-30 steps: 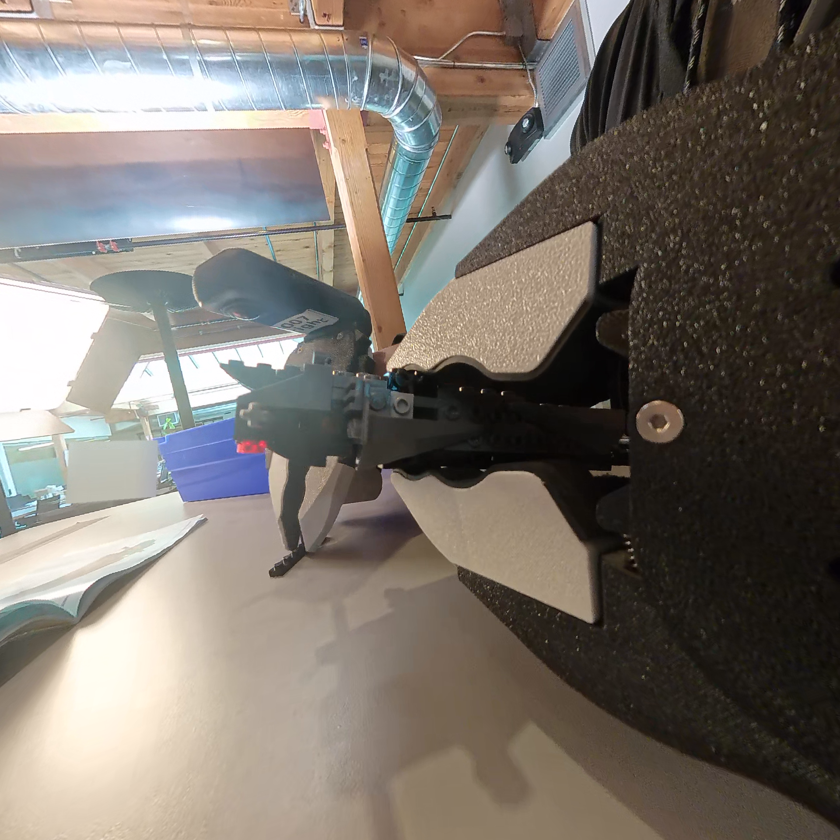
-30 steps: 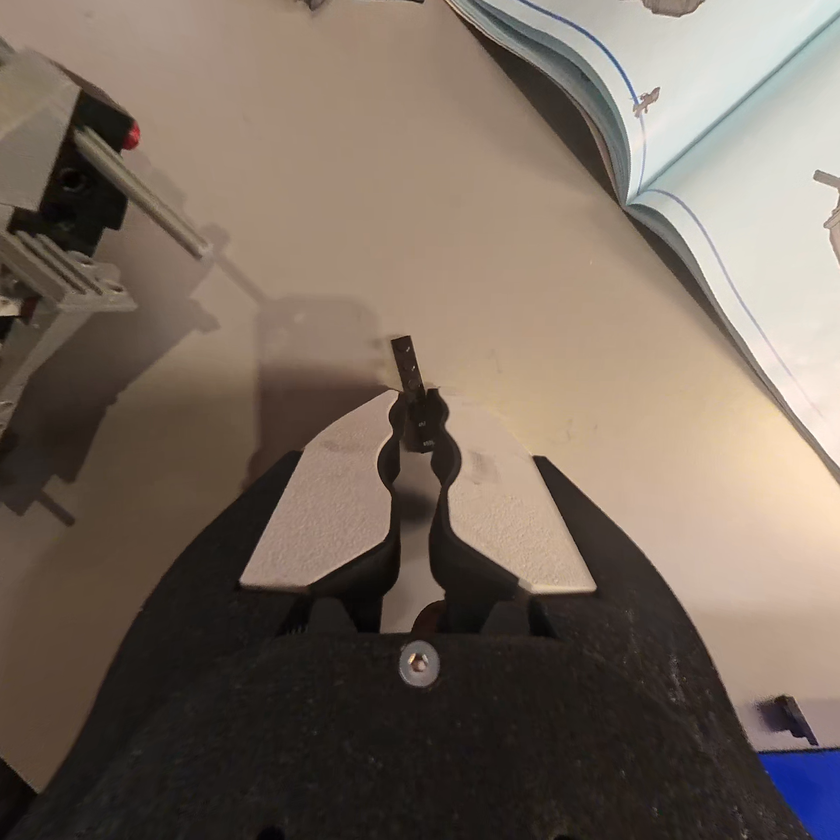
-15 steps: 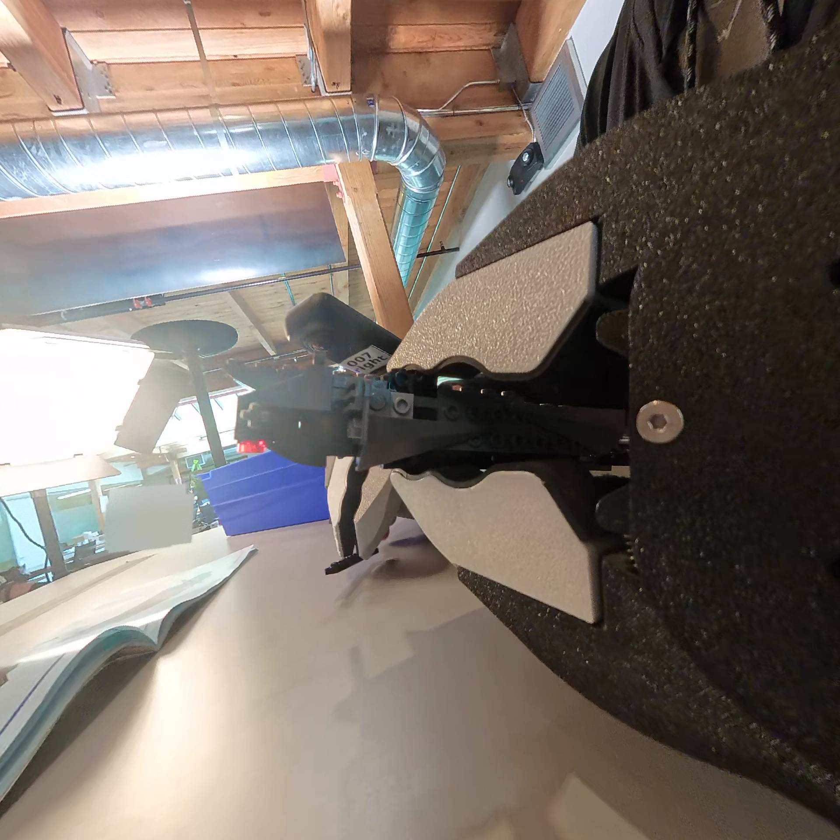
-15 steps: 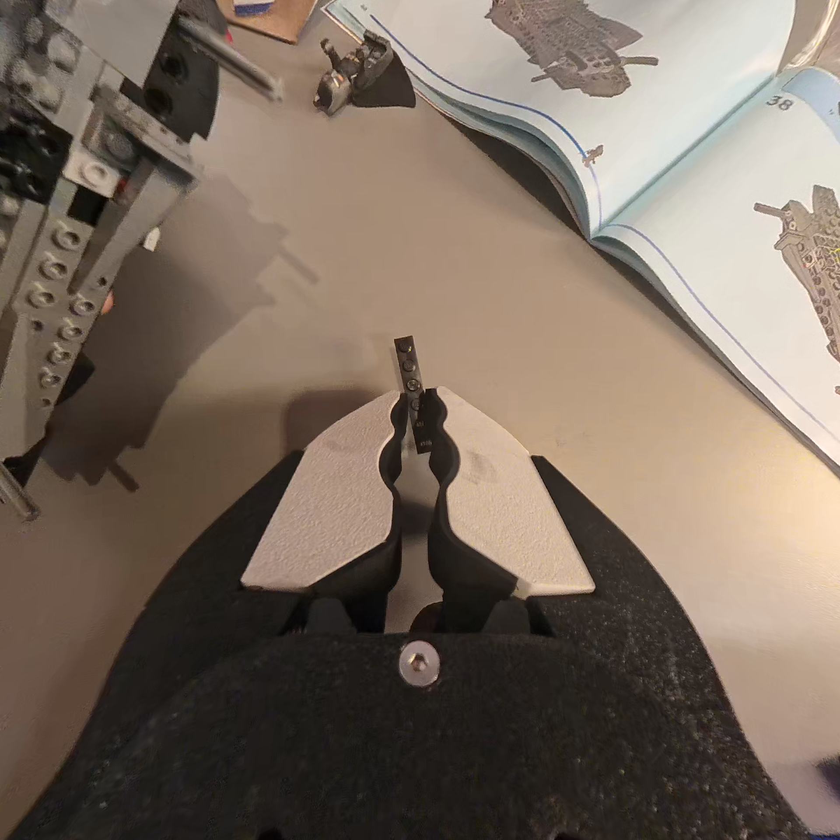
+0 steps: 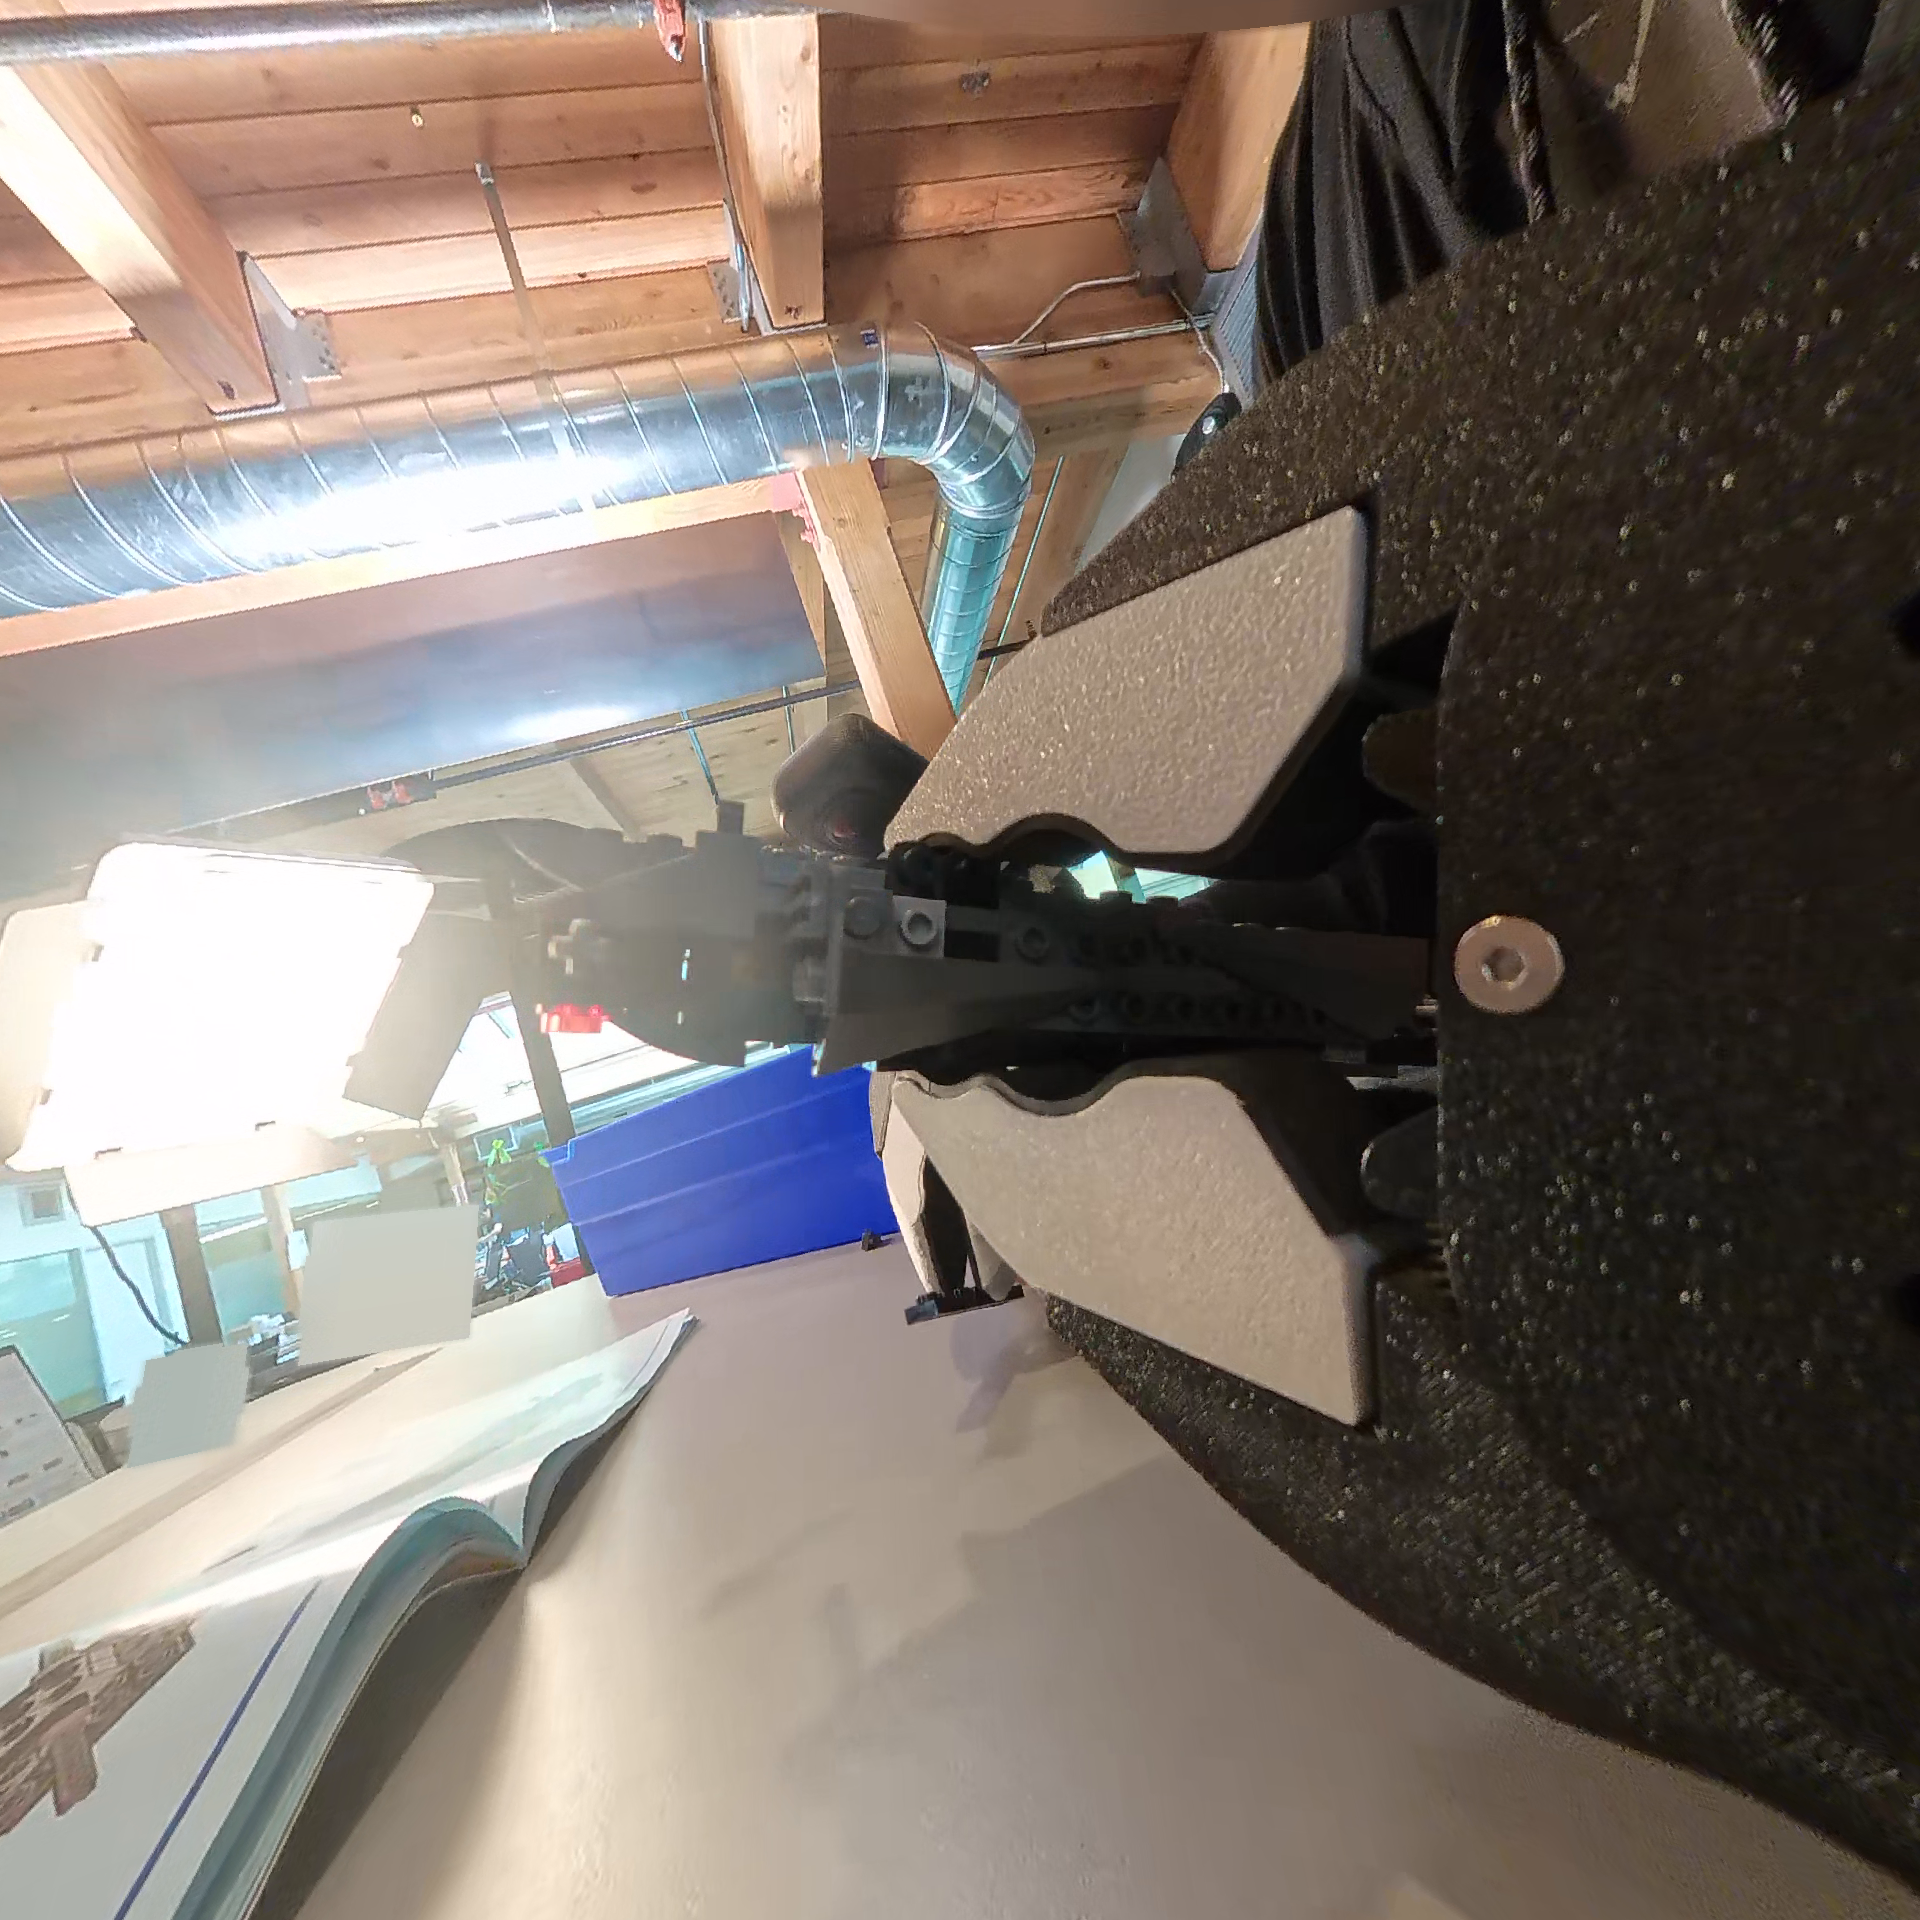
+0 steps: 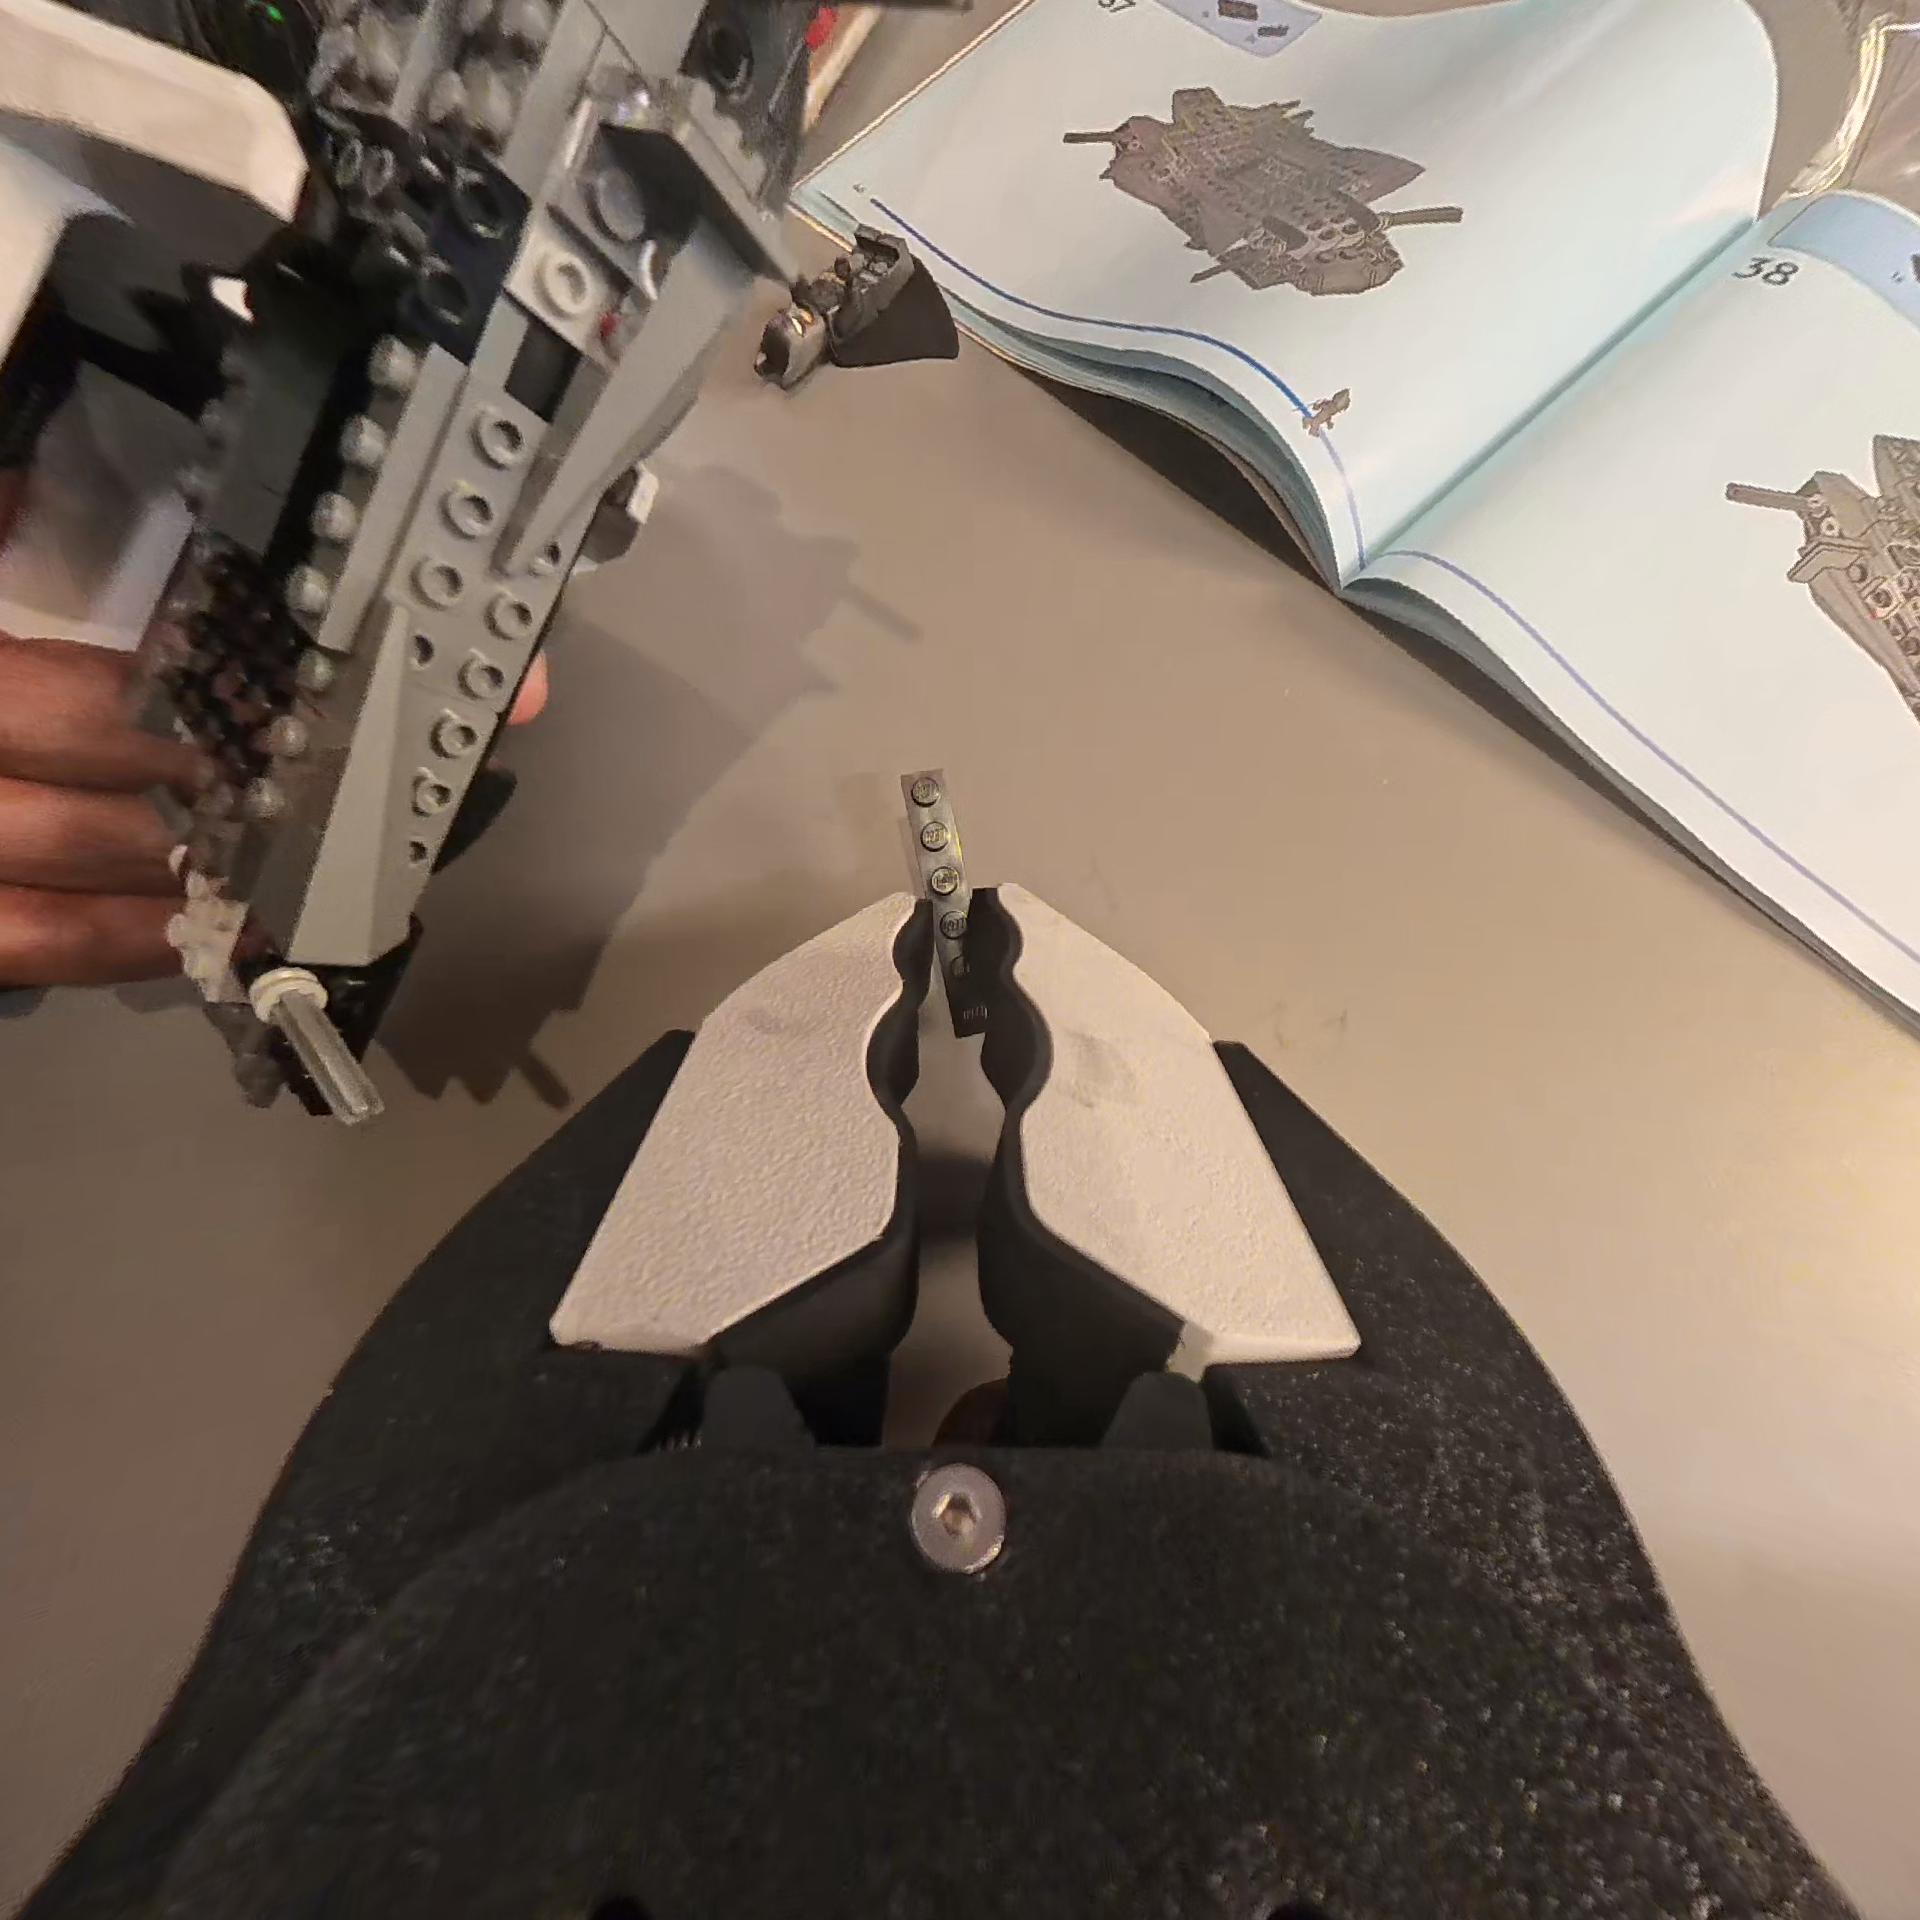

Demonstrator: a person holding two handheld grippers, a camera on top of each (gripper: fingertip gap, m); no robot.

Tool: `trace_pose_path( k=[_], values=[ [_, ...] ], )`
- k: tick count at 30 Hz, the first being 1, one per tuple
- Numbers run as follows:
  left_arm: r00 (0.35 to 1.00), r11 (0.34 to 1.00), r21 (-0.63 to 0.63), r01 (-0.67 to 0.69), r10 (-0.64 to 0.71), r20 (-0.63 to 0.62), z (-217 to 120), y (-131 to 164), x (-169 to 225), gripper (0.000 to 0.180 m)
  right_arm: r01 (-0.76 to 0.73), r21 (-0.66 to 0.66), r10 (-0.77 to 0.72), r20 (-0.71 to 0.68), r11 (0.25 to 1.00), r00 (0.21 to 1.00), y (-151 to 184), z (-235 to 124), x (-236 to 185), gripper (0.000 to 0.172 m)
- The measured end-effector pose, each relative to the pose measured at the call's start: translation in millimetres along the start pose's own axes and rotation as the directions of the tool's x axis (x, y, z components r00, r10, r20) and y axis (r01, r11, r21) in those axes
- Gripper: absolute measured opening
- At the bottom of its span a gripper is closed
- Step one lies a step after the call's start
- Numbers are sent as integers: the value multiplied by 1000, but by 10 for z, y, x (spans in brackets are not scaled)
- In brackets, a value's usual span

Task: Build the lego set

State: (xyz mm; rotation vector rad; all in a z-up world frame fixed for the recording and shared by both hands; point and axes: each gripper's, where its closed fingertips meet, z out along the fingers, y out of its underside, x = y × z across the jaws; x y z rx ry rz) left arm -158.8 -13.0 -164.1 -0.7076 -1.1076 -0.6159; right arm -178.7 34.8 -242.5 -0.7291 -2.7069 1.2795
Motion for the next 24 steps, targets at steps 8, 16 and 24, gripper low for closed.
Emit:
trace_pose_path(
  k=[8,16,24],
  values=[
    [997,997,36,73,-74,22,-22,-81,-98,34,-73,10,73,32,997,997,-9,-8,44,7],
    [996,996,30,82,-83,35,-18,-74,-122,35,-79,8,79,34,997,996,-8,-4,47,7],
    [996,996,31,78,-79,47,-27,-69,-133,35,-65,7,65,20,998,998,-3,-2,49,7]
  ],
)
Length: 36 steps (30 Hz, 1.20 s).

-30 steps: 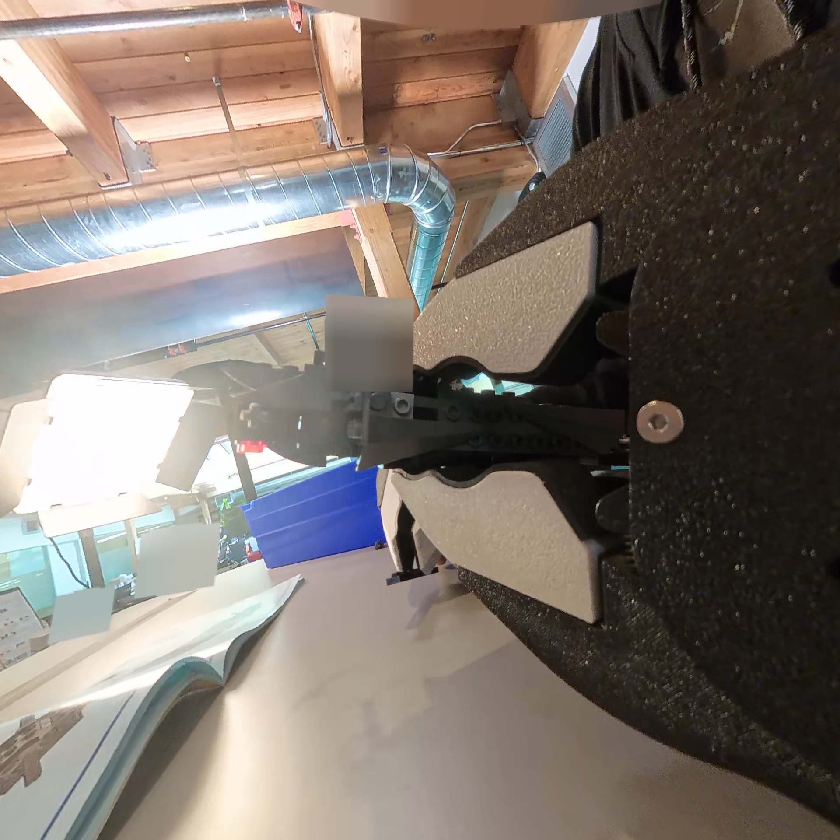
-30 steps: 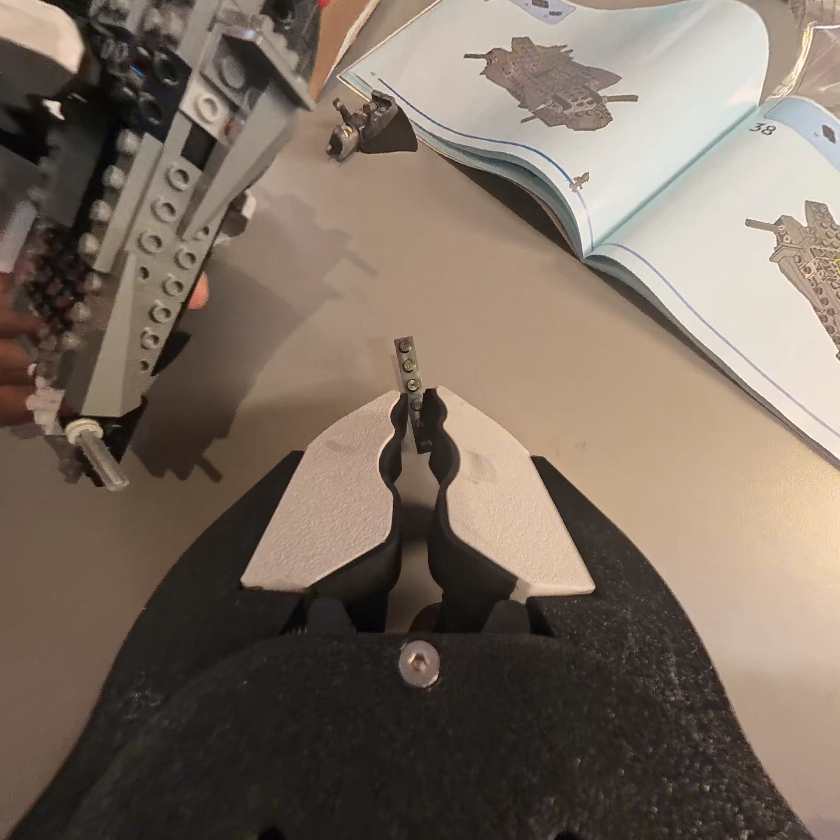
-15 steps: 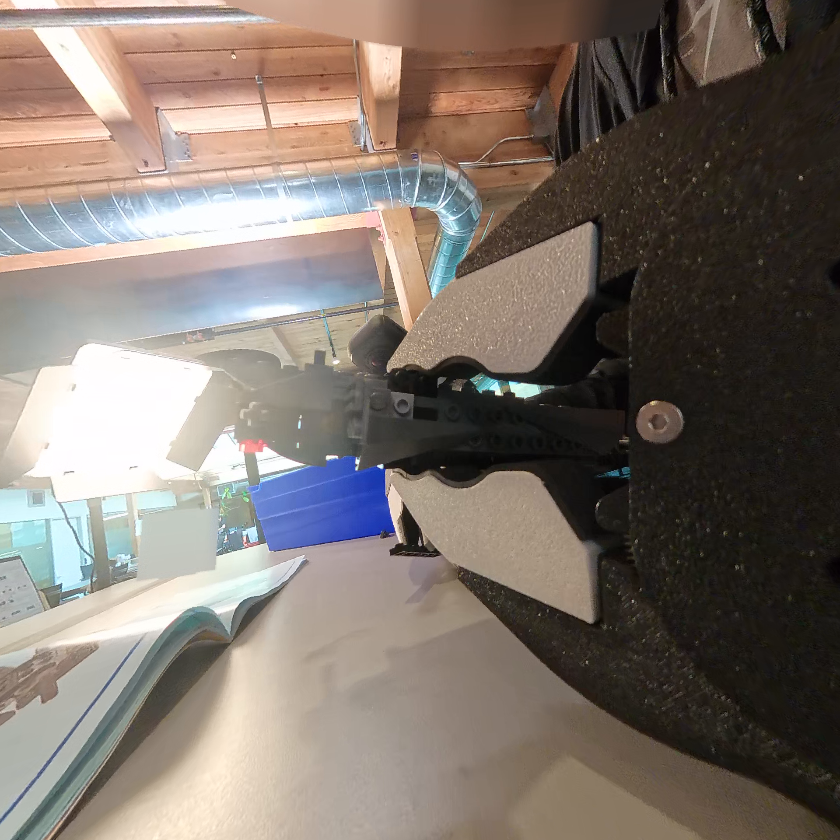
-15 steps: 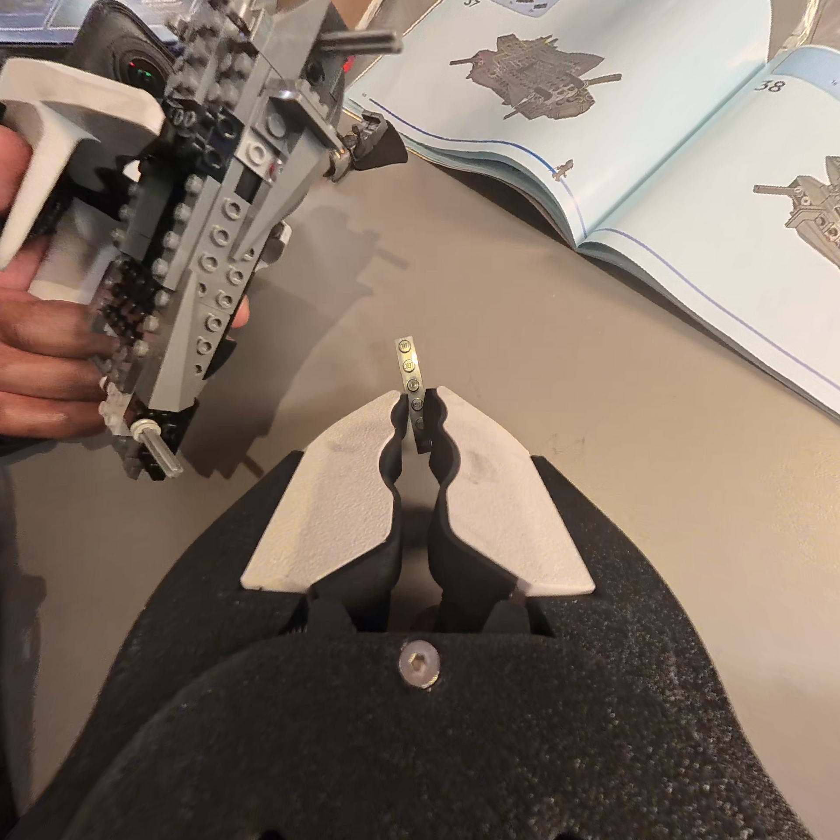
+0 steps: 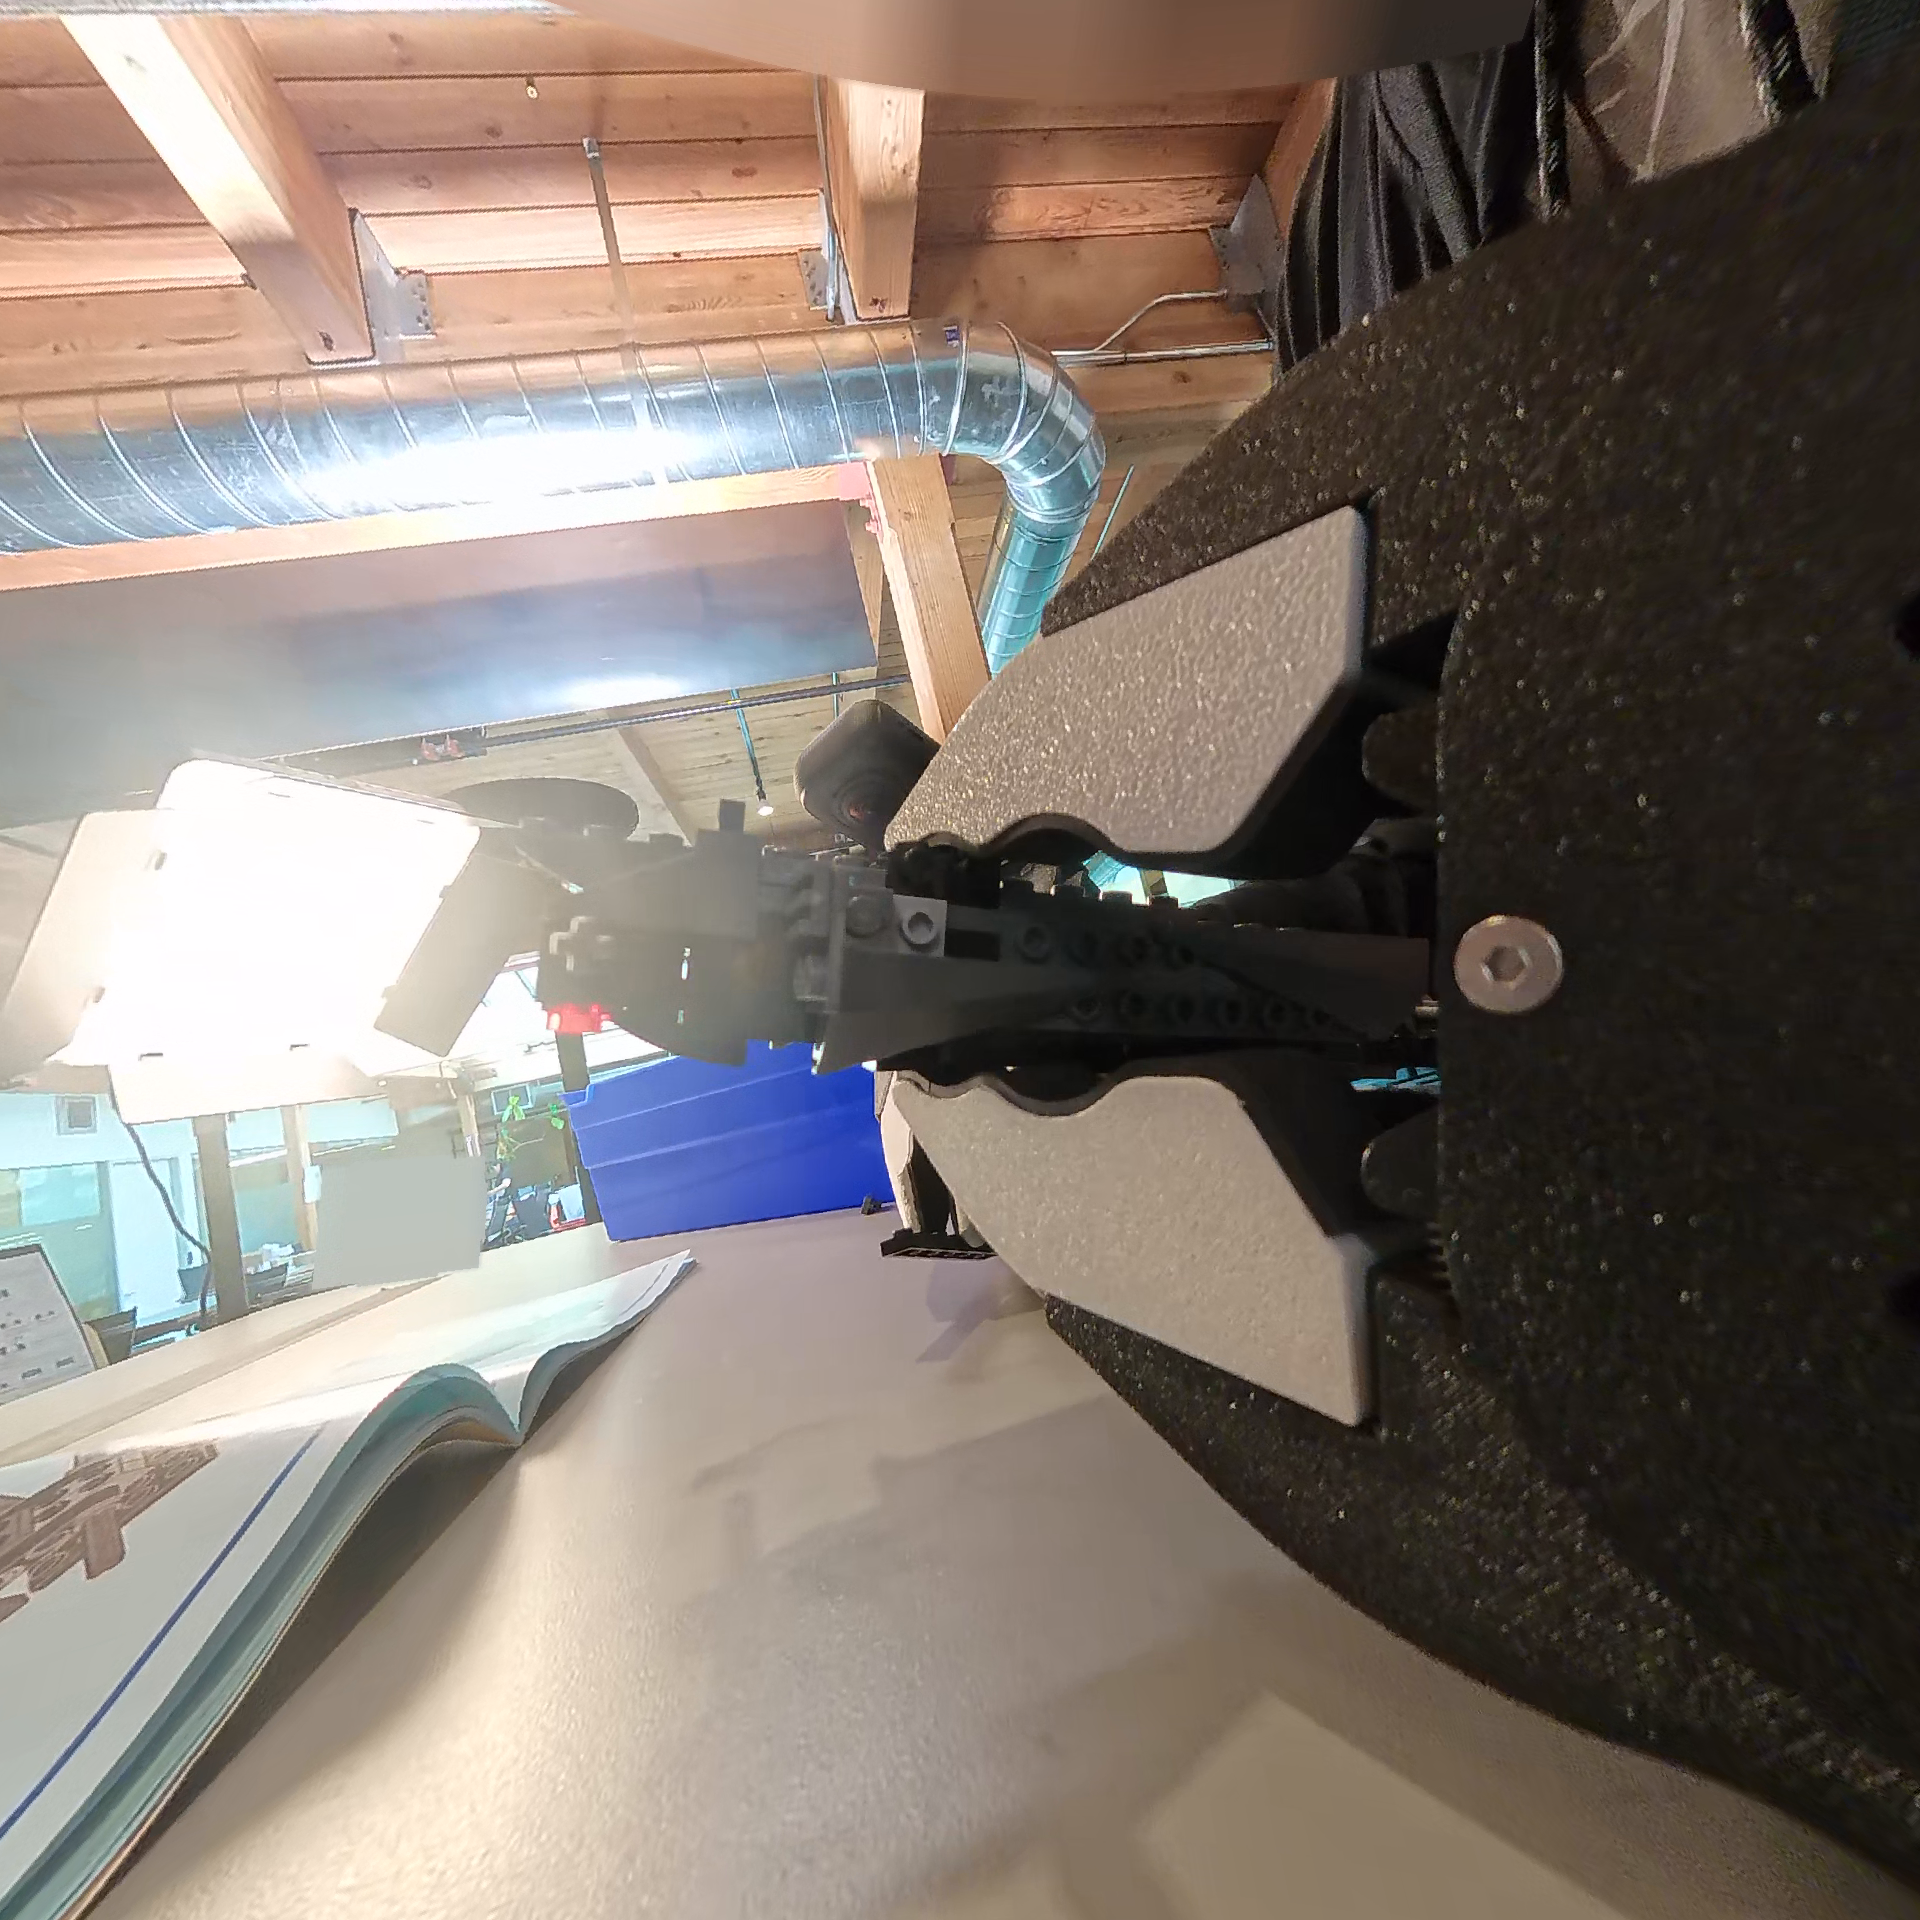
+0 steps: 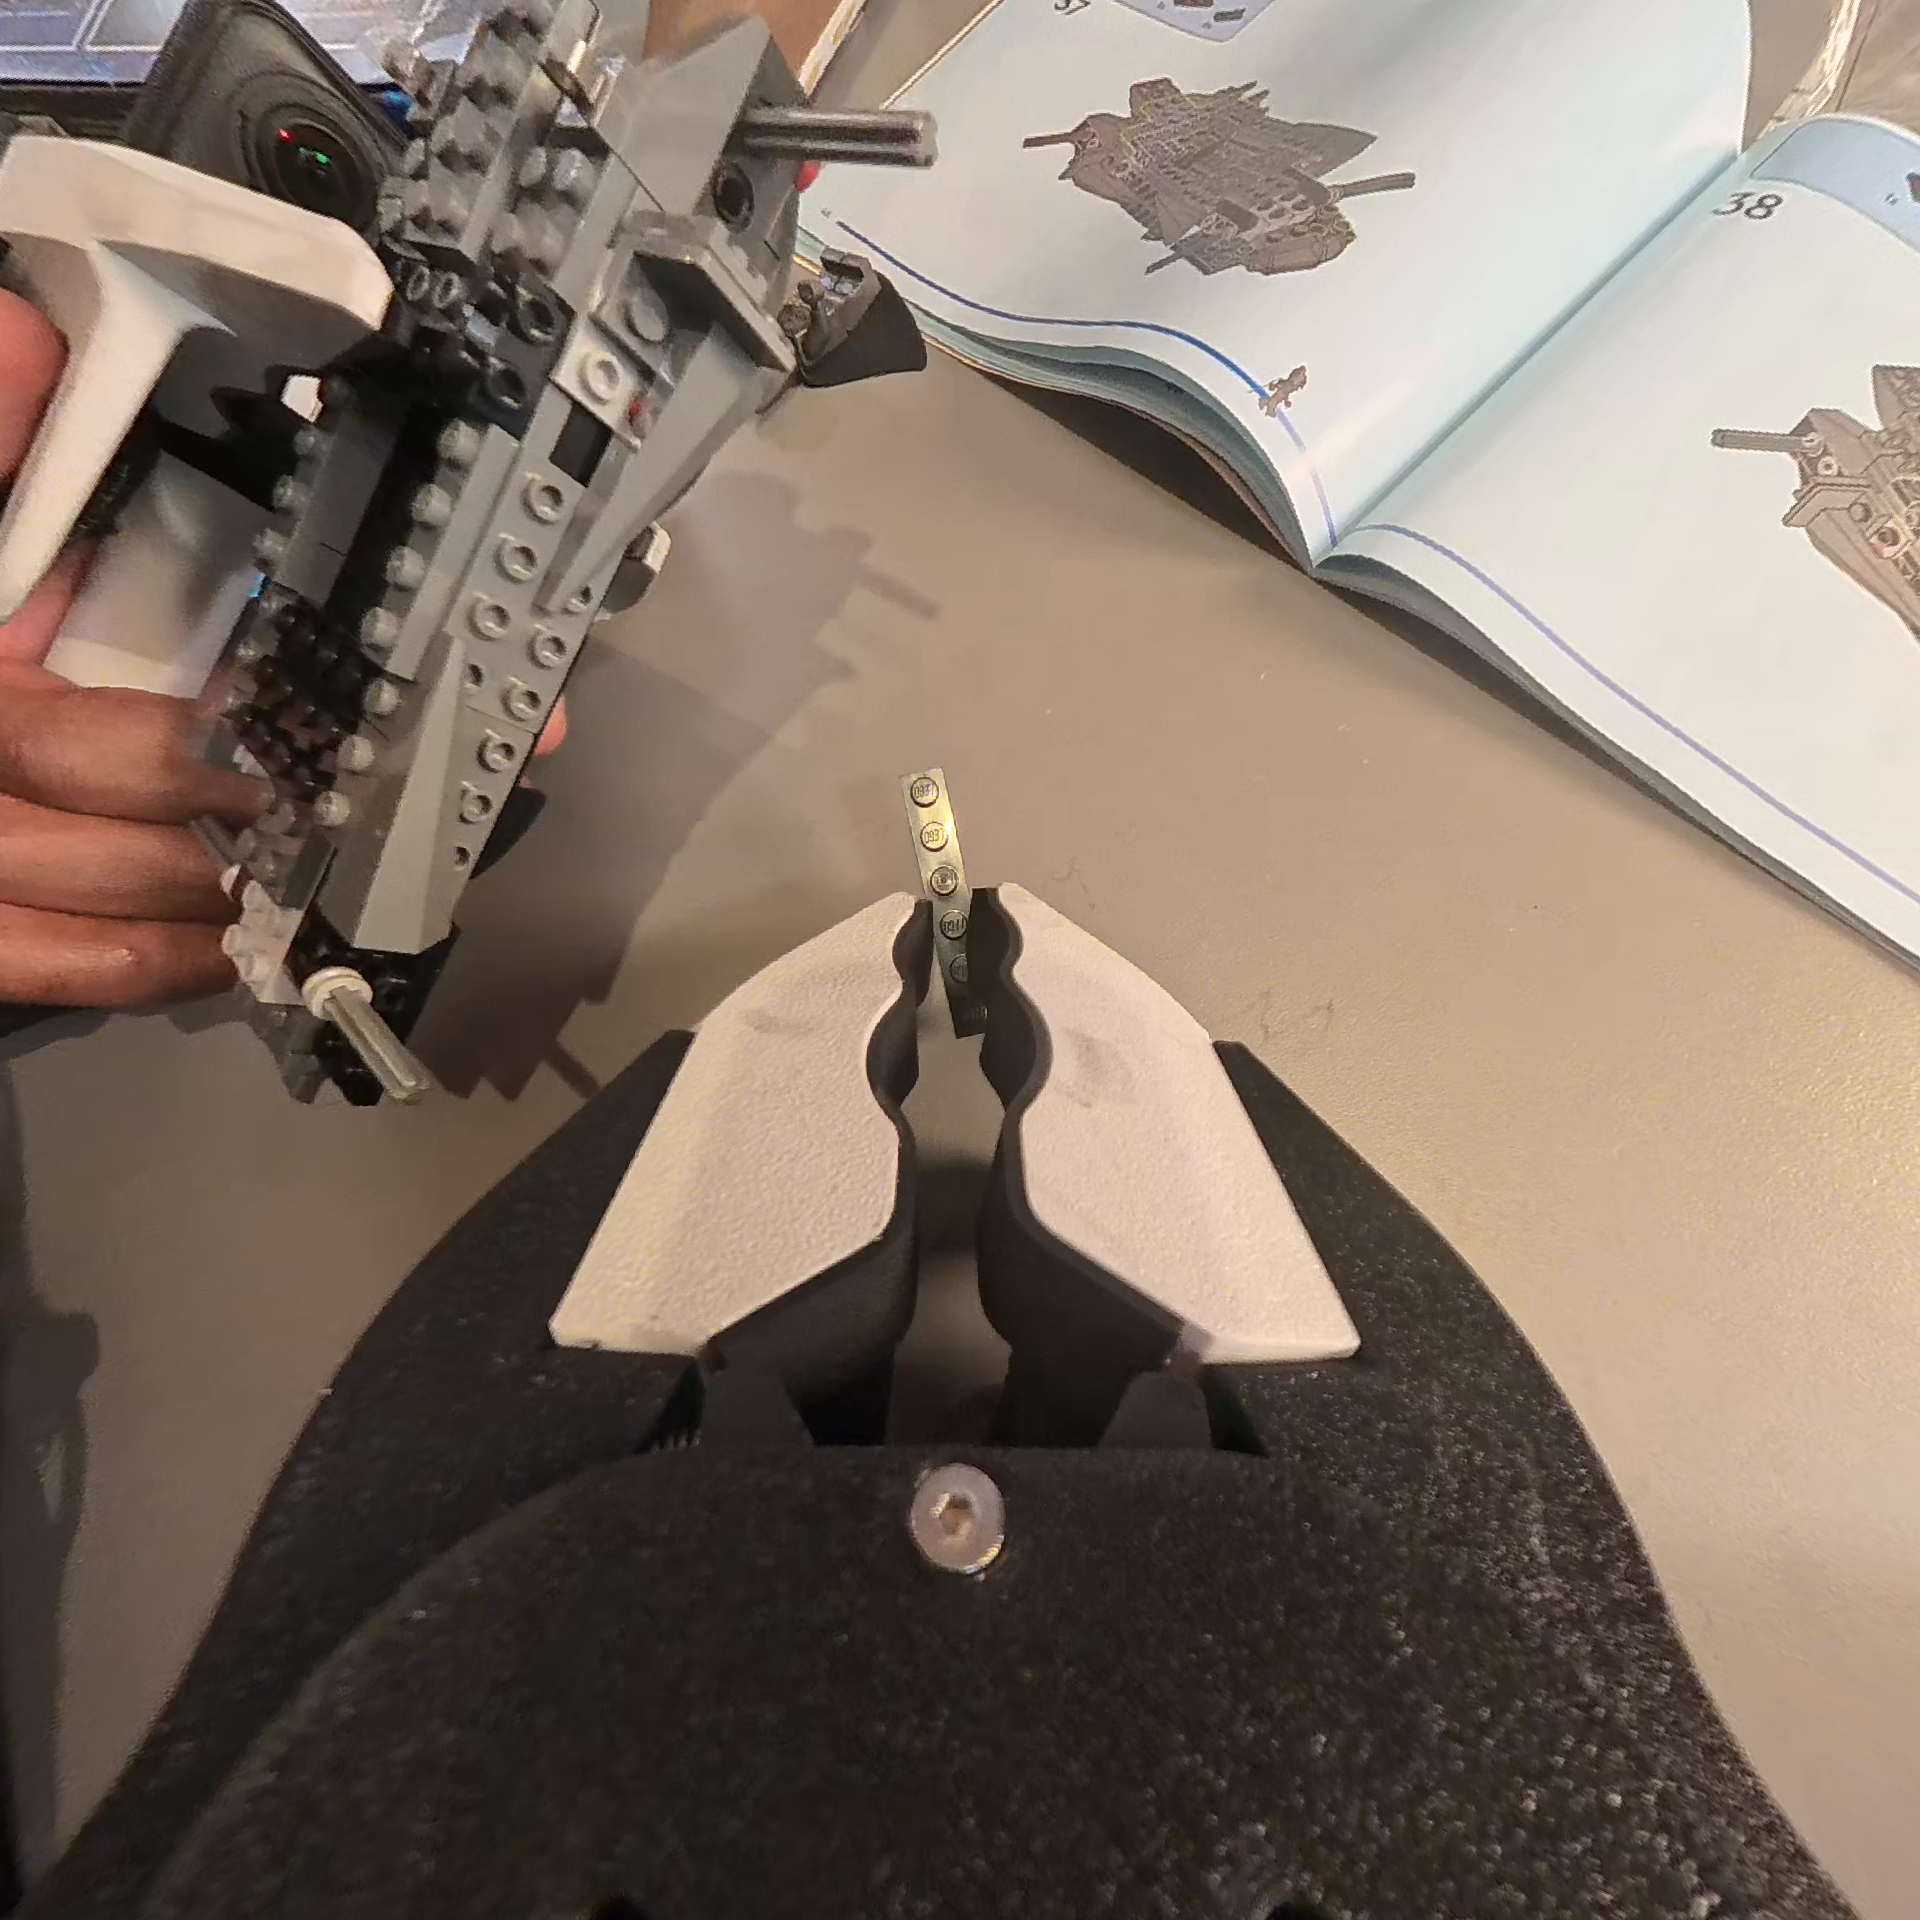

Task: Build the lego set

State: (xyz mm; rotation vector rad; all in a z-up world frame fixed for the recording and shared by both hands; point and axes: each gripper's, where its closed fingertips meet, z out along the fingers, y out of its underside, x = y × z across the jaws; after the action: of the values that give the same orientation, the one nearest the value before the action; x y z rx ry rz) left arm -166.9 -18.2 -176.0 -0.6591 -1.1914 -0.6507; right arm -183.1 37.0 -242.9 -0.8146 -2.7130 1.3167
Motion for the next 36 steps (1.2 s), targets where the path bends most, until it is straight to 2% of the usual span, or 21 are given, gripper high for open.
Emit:
trace_pose_path(
  k=[36],
  values=[
    [999,1000,14,26,-26,31,-26,-19,-55,36,-6,0,6,-4,1000,1000,2,-3,14,7]
  ],
)
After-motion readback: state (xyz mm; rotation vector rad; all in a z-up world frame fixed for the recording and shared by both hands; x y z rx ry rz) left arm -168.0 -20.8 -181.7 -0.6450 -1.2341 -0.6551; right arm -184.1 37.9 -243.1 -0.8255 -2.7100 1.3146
